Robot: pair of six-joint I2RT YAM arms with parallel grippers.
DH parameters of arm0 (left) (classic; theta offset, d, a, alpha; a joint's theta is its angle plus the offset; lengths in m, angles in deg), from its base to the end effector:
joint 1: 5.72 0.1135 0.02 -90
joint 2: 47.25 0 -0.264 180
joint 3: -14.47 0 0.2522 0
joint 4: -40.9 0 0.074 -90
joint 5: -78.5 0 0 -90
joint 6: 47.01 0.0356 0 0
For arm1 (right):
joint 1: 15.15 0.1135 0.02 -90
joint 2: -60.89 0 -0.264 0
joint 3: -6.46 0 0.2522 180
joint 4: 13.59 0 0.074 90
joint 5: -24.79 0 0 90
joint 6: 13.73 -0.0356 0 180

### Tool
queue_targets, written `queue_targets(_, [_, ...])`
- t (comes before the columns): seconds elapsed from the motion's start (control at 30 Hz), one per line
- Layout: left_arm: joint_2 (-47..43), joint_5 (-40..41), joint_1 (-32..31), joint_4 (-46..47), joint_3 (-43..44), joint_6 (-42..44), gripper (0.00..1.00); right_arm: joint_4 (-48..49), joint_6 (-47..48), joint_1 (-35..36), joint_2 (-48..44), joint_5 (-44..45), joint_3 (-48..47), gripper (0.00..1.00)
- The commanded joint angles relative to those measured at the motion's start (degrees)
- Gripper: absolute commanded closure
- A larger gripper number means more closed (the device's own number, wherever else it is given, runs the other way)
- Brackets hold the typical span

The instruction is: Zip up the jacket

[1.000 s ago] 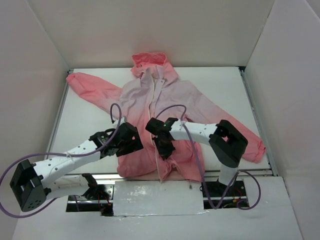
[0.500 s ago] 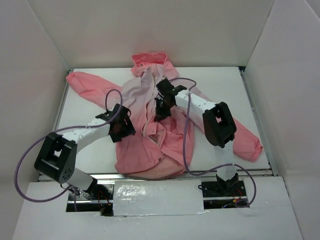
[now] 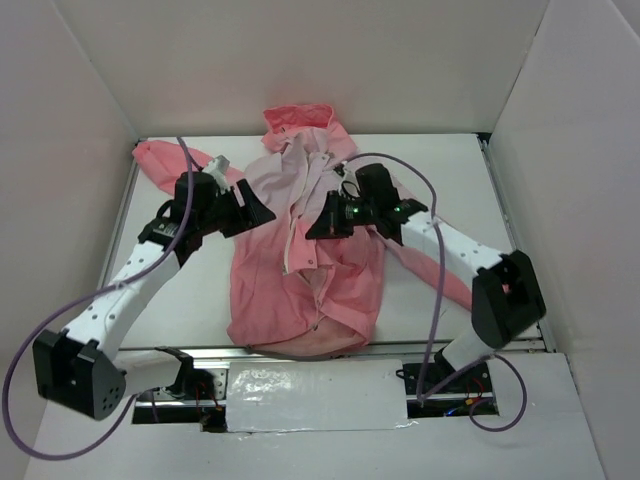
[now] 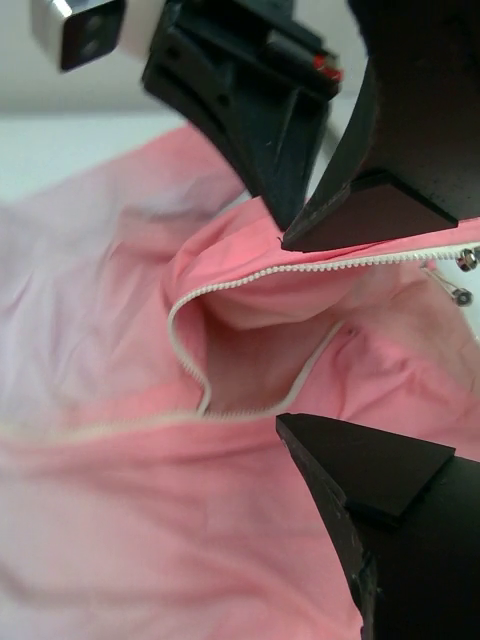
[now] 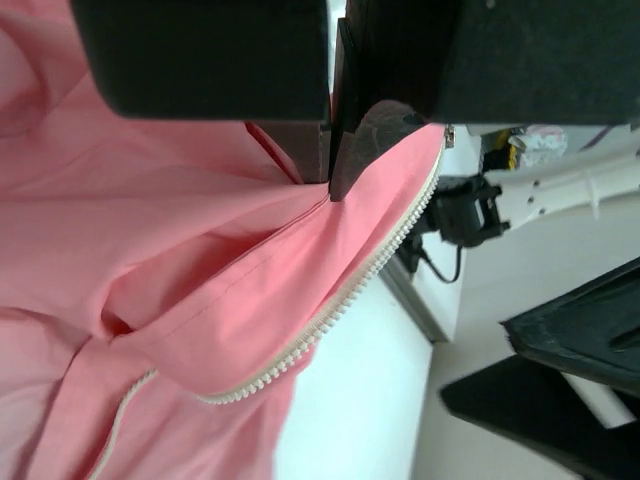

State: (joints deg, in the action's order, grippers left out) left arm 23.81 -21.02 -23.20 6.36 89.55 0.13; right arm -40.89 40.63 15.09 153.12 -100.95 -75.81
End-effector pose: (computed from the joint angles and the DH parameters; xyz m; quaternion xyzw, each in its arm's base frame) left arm 0.2652 -0.0897 0.3255 -0.1499 0.8532 -0.3107 0.3912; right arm 0.3010 0.1996 0.2714 -0.0960 0.8582 0.4606 0.2053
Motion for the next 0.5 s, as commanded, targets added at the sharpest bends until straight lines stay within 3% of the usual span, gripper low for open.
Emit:
queue_targets(0.0, [-3.73,-16.13,-0.1,5.91,-6.36,-1.0,0.22,13.27,-2.33,0.43,-7.84,-2.75,6.71,1.0])
queue_targets(0.17, [-8.04,-27.28,-0.37,12.07,-12.7,-6.0,0.24,15.56,-1.89,0.43,-12.24,-0.03,13.04,1.0])
queue_targets(0.47, [-8.93,-32.23,-2.38,20.07,-19.21,-10.15,0.3,21.72,-5.4,0.43,-13.48,-0.55,17.27,1.0])
